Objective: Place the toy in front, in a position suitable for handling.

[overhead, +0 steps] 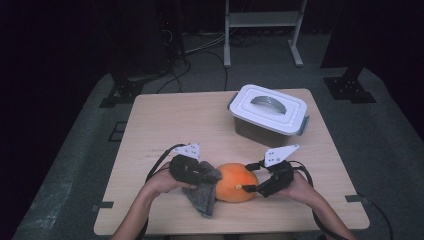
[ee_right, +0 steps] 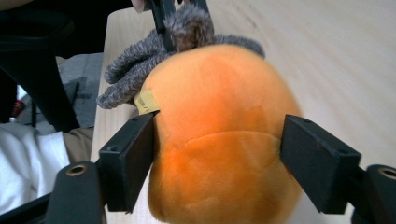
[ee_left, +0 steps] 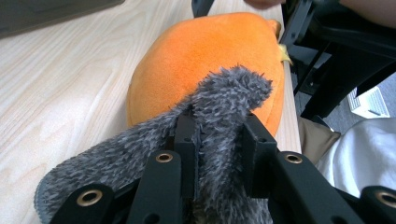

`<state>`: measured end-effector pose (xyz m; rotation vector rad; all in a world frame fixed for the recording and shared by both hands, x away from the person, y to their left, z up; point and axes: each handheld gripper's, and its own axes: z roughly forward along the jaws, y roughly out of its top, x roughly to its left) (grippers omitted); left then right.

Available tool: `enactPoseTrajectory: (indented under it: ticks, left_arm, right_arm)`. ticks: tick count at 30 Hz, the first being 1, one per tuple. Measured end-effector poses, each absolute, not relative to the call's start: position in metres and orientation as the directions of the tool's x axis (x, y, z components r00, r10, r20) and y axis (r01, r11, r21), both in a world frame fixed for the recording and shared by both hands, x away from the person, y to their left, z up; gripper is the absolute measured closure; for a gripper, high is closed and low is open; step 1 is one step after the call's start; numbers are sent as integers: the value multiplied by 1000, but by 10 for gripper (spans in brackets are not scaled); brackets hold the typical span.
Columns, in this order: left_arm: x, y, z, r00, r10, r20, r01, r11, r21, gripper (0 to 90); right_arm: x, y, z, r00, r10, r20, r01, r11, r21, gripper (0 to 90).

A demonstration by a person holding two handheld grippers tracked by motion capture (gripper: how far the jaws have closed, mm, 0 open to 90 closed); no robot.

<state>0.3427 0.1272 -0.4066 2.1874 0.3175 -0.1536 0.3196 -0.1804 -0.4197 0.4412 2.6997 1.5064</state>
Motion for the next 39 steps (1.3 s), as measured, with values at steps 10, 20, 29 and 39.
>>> enactPoseTrajectory:
  ticks: [10, 20, 29, 39]
  left_arm:
    - [349, 126, -403, 956, 197, -219, 293, -547, 785, 731]
    - [344, 102, -384, 975, 120, -188, 223, -544, 809, 729]
    - [342, 124, -405, 960, 153, -235, 280, -552, 785, 725]
    - [337, 125, -409, 962, 149, -227, 271, -571, 775, 721]
  right_arm:
    - [316, -169, -421, -954, 297, 35, 190, 513, 837, 535]
    - [314, -174, -424, -962, 271, 31, 170, 508, 845, 528]
    - [304, -183, -427, -966, 260, 15, 153, 523, 839, 517]
    - [310, -183, -414, -964, 249, 98, 211, 483, 850, 290]
